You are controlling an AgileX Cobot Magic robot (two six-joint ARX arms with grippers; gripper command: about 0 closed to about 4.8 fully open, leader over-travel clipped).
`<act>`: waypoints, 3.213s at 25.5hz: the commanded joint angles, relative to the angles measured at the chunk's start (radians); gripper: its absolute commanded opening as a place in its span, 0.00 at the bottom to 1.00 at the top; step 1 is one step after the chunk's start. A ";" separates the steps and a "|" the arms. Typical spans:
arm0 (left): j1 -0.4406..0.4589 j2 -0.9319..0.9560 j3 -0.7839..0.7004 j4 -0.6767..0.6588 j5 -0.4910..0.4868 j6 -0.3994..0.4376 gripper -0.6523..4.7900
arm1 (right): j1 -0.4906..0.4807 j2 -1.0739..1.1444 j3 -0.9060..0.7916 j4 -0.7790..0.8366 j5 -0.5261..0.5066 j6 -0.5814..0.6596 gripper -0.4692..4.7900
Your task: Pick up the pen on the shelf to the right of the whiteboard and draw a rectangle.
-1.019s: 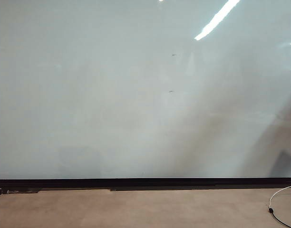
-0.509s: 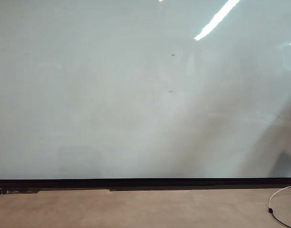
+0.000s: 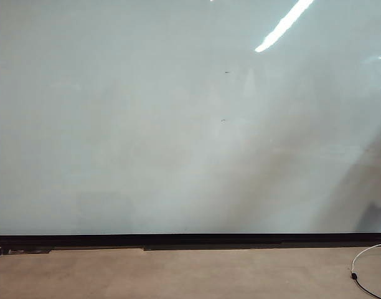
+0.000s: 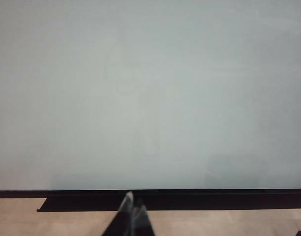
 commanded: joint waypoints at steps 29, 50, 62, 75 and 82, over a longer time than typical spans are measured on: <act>0.000 0.000 0.003 0.006 0.000 0.004 0.11 | 0.194 -0.843 -0.265 -0.716 0.594 -0.216 0.08; 0.000 0.000 0.003 0.006 0.000 0.004 0.11 | 0.508 -1.115 -0.264 -1.085 0.735 -0.319 0.08; 0.000 0.000 0.003 0.006 0.000 0.004 0.11 | 0.713 -1.107 -0.262 -1.130 0.715 -0.439 0.08; 0.000 0.000 0.003 0.006 0.000 0.004 0.11 | 0.911 -0.933 -0.201 -1.166 0.652 -0.526 0.08; 0.000 0.000 0.003 0.006 0.000 0.004 0.11 | 0.951 -0.764 -0.092 -1.135 0.591 -0.548 0.08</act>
